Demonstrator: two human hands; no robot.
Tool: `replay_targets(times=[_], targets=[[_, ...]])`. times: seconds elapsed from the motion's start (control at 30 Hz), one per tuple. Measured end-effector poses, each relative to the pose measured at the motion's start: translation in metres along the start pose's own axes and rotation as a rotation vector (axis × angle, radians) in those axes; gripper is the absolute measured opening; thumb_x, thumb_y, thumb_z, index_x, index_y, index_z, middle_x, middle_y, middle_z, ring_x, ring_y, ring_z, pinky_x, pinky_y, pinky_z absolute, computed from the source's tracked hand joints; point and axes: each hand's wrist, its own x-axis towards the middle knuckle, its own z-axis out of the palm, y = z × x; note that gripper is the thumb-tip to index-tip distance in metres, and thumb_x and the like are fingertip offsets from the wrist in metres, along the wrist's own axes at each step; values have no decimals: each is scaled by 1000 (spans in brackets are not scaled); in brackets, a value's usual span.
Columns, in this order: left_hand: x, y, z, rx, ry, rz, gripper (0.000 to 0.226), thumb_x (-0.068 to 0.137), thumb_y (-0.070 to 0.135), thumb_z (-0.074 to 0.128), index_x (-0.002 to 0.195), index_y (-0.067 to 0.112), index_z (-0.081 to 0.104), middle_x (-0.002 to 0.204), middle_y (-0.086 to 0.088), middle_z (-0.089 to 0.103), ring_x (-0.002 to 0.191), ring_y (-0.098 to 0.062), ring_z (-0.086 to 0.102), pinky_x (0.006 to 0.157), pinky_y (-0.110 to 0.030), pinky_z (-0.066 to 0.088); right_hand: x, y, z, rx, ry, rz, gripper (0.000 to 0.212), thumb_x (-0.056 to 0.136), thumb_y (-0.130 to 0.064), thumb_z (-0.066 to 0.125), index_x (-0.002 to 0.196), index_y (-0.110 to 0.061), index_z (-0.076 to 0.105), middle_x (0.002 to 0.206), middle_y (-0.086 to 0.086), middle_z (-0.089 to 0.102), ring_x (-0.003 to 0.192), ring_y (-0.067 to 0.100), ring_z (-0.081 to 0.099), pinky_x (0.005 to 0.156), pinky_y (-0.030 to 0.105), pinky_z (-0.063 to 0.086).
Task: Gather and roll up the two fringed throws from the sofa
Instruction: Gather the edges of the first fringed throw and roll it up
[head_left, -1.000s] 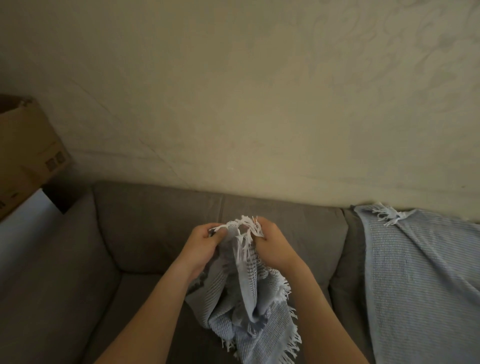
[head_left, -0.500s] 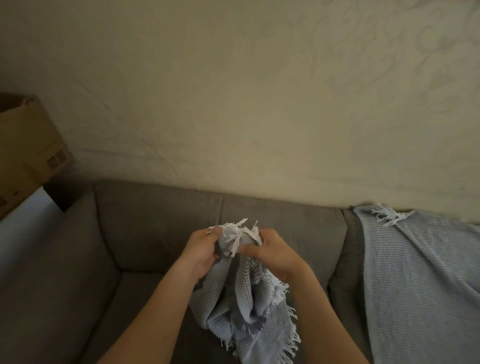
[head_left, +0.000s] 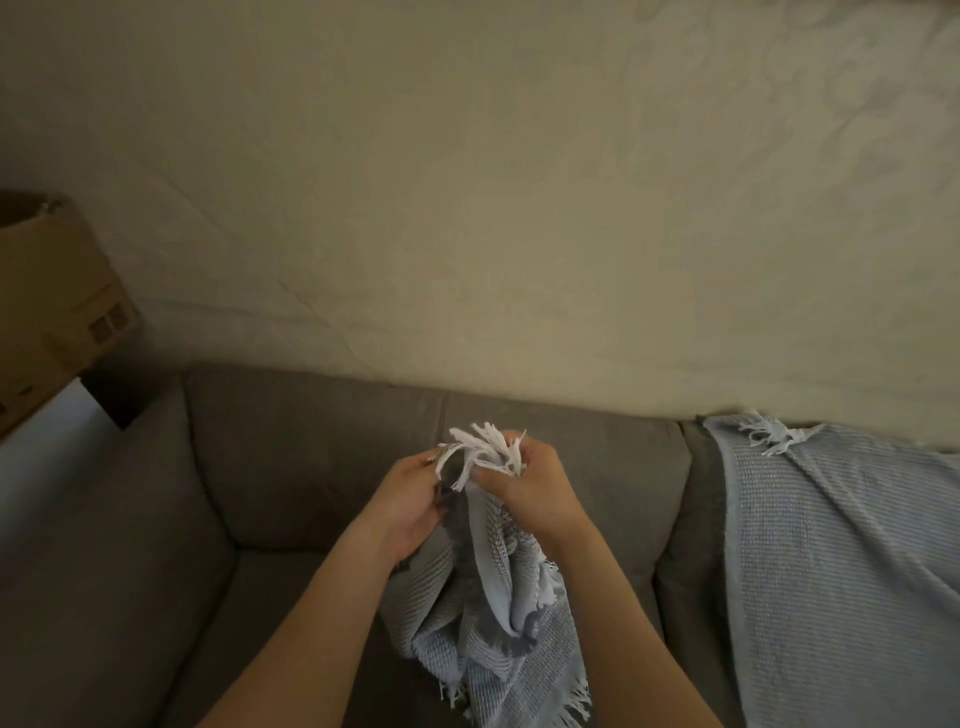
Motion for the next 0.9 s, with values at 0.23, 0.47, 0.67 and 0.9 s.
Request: replay_targets(times=[0.23, 0.47, 0.67, 0.9], targets=[[0, 3, 5, -68, -59, -23, 27, 107, 12, 58, 129, 4, 74, 125, -20, 75, 114, -32, 73, 103, -45, 56, 4, 9, 8, -56, 169, -33, 19, 83, -7, 84, 98, -18, 80, 88, 0, 80, 83, 16, 76, 73, 32, 61], [-2, 5, 13, -74, -74, -27, 28, 102, 2, 57, 121, 0, 76, 123, -25, 74, 107, -34, 72, 101, -47, 54, -1, 3, 4, 5, 220, -32, 36, 74, -3, 91, 104, -14, 77, 92, -1, 80, 86, 14, 77, 75, 28, 62], [-10, 8, 21, -117, -79, 2, 30, 108, 12, 53, 125, 0, 74, 125, -24, 74, 111, -32, 70, 102, -47, 54, 2, 8, 6, -201, 328, -41, 33, 72, -18, 90, 96, -23, 68, 79, -3, 76, 69, 8, 72, 62, 35, 60], [-19, 16, 15, 50, -131, 103, 28, 94, 0, 73, 122, 3, 75, 120, -16, 78, 108, -24, 75, 85, -29, 60, 3, 7, 1, -301, 372, 49, 34, 69, -37, 91, 92, -28, 69, 80, -11, 75, 74, -2, 70, 63, 24, 57]])
